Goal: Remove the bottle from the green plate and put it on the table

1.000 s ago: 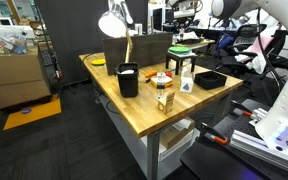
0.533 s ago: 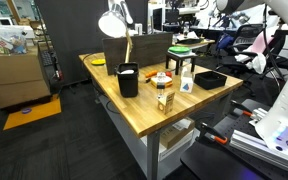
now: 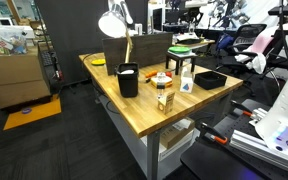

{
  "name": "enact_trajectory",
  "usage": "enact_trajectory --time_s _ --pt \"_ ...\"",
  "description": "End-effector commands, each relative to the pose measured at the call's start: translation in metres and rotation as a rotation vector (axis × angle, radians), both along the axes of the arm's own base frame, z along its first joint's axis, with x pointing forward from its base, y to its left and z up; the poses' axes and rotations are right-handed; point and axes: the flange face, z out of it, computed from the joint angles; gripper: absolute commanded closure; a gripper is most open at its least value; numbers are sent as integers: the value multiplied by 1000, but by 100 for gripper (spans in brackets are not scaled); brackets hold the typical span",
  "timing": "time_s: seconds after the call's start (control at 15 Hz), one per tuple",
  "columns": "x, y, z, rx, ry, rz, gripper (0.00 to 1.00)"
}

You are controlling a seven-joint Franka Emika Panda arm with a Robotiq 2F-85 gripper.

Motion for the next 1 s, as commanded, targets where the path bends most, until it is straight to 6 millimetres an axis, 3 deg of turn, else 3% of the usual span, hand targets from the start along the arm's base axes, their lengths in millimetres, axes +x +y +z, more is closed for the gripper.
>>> enact_trajectory --time_s 0.0,0.4,0.47,0.53,0.73,0.93 --pt "-5 2 0 15 8 -5 57" --pt "-12 7 -3 36 23 -10 57" --pt "-12 7 -3 36 23 -10 82" --pt "-9 10 -5 40 20 -16 82" --pt "2 38 -14 68 13 -17 82" --pt "14 86 -25 113 18 -34 82"
